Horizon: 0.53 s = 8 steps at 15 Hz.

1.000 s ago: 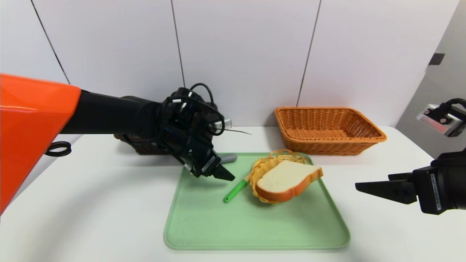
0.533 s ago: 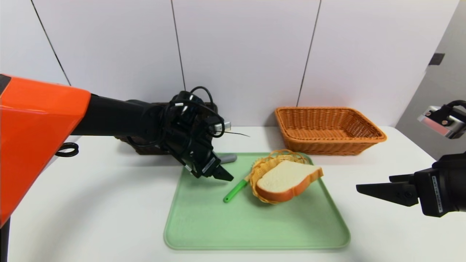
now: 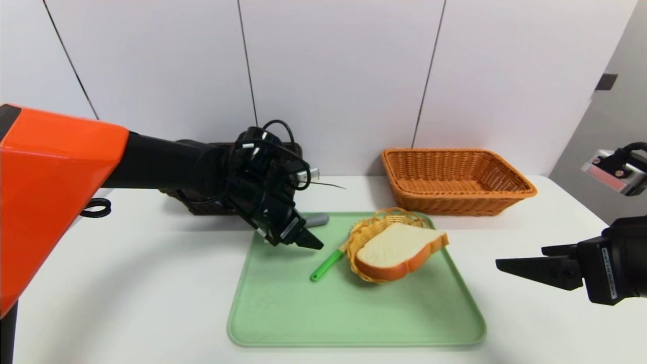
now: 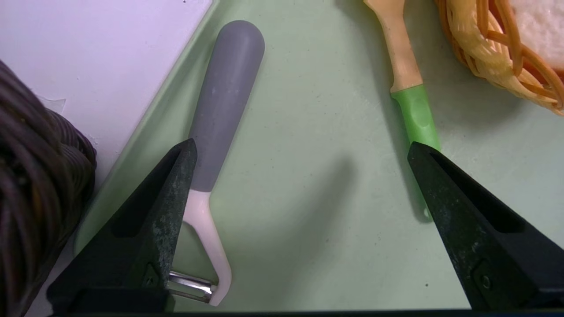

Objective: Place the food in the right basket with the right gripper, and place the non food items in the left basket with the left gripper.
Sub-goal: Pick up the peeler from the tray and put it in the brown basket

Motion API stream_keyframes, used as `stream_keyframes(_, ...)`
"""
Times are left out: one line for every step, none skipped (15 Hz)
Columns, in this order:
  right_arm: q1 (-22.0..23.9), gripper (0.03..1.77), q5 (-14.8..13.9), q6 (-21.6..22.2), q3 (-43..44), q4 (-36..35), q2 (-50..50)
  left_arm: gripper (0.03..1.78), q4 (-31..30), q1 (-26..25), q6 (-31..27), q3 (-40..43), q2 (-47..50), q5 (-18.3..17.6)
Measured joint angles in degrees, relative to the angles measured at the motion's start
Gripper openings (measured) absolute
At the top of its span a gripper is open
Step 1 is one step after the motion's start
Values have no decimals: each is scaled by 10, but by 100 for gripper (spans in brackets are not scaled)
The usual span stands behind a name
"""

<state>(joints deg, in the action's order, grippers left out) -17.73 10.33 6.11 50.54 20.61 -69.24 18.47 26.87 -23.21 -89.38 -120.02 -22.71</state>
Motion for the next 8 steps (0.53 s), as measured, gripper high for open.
stream_keyframes(0, 170, 0, 0, 0, 0, 0, 169, -3, 0, 9, 0, -1, 0)
stream_keyframes(0, 170, 0, 0, 0, 0, 0, 169, -9, 0, 24, 0, -2, 0)
stream_keyframes(0, 170, 0, 1, 0, 0, 0, 169, -17, -1, 32, 0, -2, -1)
stream_keyframes(0, 170, 0, 0, 0, 0, 0, 169, -19, -1, 34, 0, -3, -1)
stream_keyframes(0, 170, 0, 0, 0, 0, 0, 169, -20, -1, 34, 1, -3, -1)
stream_keyframes(0, 170, 0, 0, 0, 0, 0, 169, -20, -1, 33, 1, -4, 0)
stream_keyframes(0, 170, 0, 0, 0, 0, 0, 169, -20, -1, 33, 1, -4, 0)
stream_keyframes(0, 170, 0, 0, 0, 0, 0, 169, -20, -1, 31, 1, -6, 0)
